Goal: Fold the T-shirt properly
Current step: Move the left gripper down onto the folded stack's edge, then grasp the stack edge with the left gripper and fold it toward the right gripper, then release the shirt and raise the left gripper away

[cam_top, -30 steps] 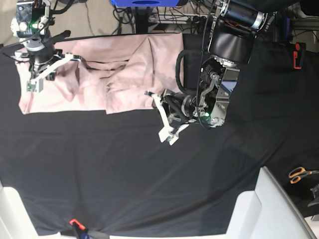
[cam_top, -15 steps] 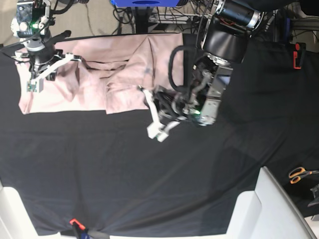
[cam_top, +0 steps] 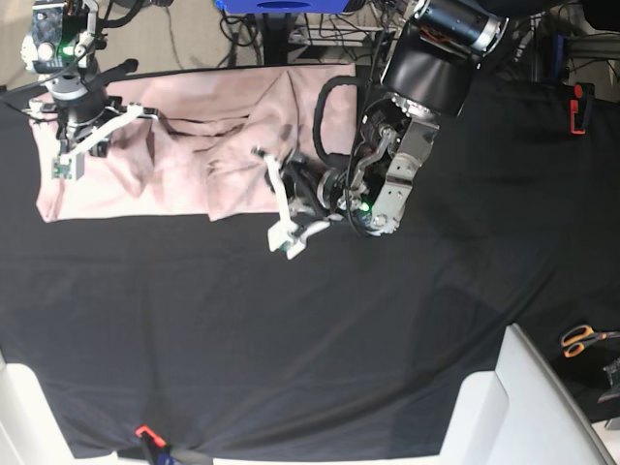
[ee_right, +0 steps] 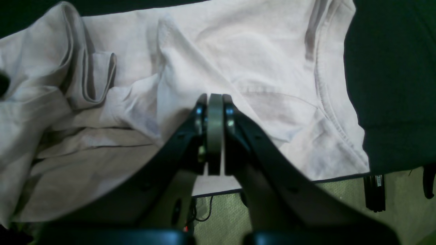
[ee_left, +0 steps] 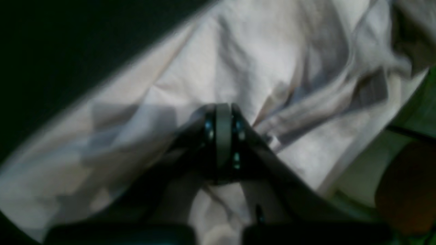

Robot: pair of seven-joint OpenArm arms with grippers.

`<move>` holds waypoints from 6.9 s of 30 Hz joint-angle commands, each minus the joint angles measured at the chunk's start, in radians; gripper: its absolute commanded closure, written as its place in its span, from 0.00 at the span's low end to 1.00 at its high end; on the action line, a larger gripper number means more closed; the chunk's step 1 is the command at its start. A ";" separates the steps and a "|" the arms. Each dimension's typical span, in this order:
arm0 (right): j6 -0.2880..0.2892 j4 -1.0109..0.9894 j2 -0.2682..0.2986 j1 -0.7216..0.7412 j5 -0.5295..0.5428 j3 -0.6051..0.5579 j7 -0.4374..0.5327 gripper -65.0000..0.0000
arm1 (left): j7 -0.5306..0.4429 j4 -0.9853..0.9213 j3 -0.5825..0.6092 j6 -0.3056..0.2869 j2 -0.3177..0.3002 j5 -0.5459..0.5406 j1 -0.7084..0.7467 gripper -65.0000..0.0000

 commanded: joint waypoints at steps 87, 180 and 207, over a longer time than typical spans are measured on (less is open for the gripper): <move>-0.002 0.022 -0.023 -0.002 -0.002 0.005 0.021 1.00 | 0.138 0.211 0.082 0.325 0.055 -0.018 0.100 1.00; 0.081 0.023 -0.029 0.098 -0.002 0.094 -0.058 1.00 | 0.155 0.481 0.139 0.504 -0.221 -0.378 -0.014 1.00; 0.281 -0.354 -0.054 0.492 0.000 -0.245 -0.260 0.51 | -0.292 0.401 -1.026 0.024 -0.352 -0.237 0.680 1.00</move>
